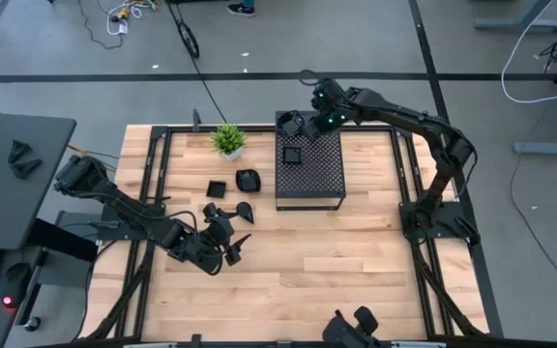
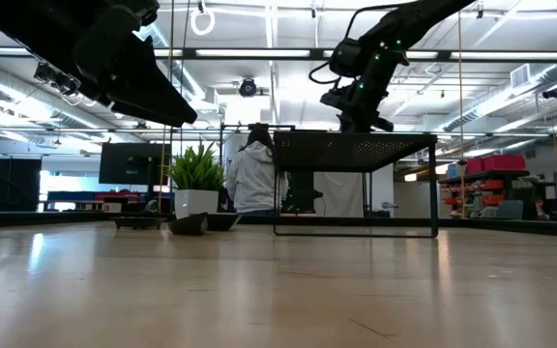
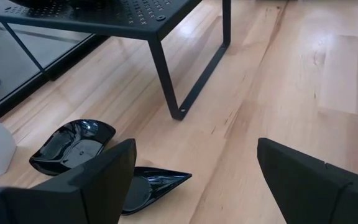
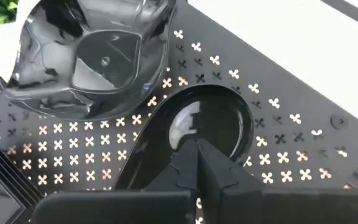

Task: Pick & Place Mini shaped plates
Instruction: Stack the bottom drop shaped plate on top of the drop shaped plates on the shelf, then stack the bottom square plate on top of the square plates on the shelf

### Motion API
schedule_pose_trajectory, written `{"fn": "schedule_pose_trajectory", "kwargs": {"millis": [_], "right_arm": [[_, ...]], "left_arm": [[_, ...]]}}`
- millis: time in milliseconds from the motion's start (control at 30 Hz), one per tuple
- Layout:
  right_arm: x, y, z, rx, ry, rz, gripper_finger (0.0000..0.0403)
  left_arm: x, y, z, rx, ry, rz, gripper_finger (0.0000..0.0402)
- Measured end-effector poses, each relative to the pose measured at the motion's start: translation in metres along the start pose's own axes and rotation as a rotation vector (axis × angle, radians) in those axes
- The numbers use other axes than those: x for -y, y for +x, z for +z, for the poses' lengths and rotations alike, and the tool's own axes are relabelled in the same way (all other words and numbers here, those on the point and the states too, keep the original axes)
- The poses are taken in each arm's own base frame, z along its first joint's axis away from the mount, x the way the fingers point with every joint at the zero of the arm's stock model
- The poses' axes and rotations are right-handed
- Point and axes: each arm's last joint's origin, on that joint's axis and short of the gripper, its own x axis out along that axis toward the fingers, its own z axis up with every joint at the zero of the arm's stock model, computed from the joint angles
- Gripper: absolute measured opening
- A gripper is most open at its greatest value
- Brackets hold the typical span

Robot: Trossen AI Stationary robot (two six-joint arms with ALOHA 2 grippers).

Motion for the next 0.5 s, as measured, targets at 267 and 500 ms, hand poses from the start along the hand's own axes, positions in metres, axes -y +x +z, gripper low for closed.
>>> {"fn": "schedule_pose_trajectory", "kwargs": {"millis": [267,500], "right_arm": [[0.000,-0.012,0.001,0.033,-0.030,0.007,0.0006],[-0.027,-0.050,-0.006,0.132,-0.135,0.012,0.0005]], "left_arm": [[0.000,0.000,0.000,0.000,0.000,0.000,0.0342],[0.003,-0.005,-0.001,0.006,0.031,-0.019,0.0342]]}}
